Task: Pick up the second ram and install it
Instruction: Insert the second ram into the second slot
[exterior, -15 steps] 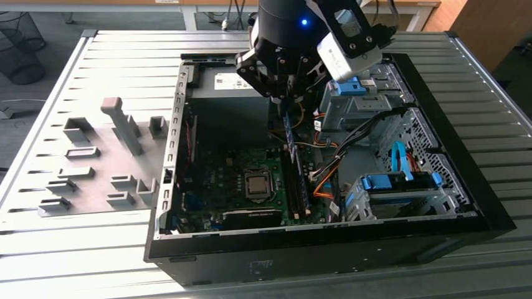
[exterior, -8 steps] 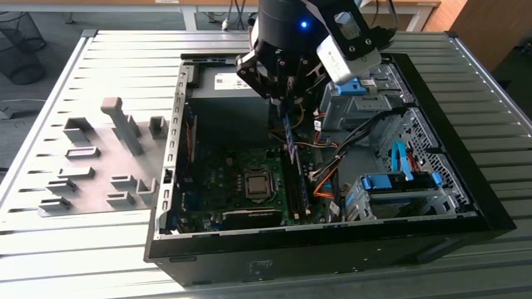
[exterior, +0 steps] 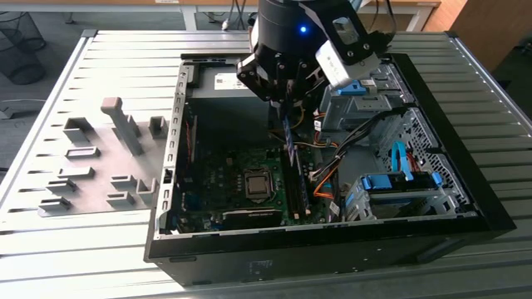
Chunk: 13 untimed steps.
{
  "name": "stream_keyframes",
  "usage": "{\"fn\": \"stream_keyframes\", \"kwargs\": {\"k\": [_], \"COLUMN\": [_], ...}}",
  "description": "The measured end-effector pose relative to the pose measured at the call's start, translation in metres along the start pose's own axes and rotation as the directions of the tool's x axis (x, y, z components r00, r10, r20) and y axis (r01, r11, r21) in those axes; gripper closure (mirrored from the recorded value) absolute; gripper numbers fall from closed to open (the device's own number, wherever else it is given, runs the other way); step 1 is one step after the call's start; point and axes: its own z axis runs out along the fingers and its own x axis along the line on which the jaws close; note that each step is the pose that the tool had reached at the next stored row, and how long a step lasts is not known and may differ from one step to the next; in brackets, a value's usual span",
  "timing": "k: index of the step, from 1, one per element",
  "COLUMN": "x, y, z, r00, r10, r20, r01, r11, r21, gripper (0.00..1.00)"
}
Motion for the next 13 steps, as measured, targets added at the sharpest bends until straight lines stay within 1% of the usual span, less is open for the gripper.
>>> {"fn": "stream_keyframes", "kwargs": {"k": [4,13], "x": [0.0000,-0.0044], "y": [0.0000,-0.0002], "z": [0.0048,0.0213], "r00": [1.0000,1.0000], "r10": [0.000,0.000], "r20": [0.0000,0.0000], "r01": [0.000,0.000], "r11": [1.0000,1.0000], "r21": [0.0000,0.0000], "gripper": [0.86,0.86]}}
